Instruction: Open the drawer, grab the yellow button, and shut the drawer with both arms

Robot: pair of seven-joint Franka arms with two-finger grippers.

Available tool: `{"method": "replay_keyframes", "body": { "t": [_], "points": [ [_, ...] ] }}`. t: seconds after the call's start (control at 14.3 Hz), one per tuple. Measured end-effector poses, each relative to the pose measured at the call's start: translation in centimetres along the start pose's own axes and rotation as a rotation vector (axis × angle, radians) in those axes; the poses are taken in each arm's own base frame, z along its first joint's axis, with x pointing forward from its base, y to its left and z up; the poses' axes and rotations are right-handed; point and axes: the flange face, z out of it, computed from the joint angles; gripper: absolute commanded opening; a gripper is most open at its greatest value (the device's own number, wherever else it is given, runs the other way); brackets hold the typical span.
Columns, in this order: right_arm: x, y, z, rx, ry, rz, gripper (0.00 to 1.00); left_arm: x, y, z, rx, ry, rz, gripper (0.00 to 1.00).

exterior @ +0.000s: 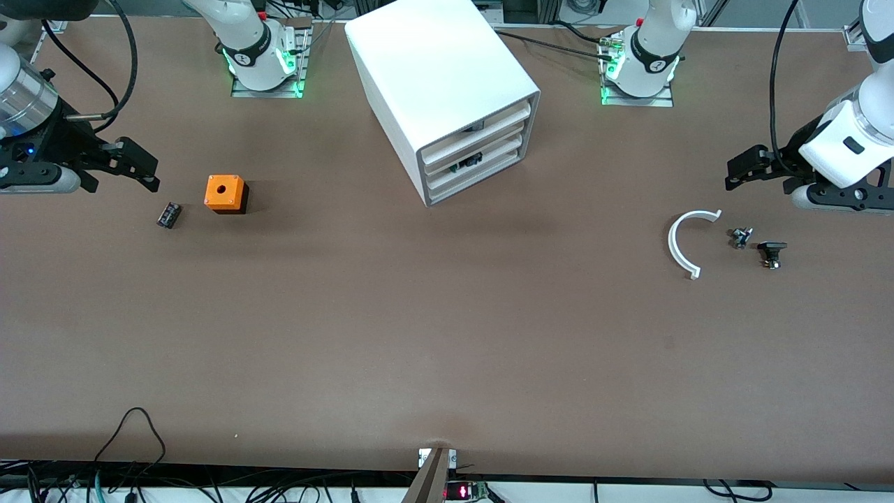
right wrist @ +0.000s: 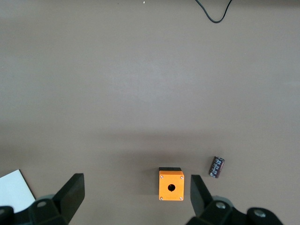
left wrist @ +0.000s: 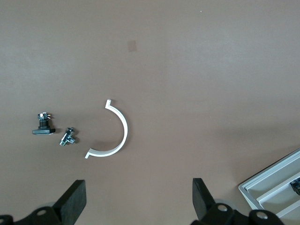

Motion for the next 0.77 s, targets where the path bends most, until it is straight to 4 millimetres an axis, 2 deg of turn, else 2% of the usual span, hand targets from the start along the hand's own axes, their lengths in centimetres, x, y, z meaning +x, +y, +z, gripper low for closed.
{"method": "replay_keyframes", "body": {
  "t": [0.77],
  "points": [
    [-0.42,0.03,0.41,-0.003,-0.049,0.0,1.0,0.01,0.08,-0.01,0.0,0.0,0.002,1.0]
  ]
}}
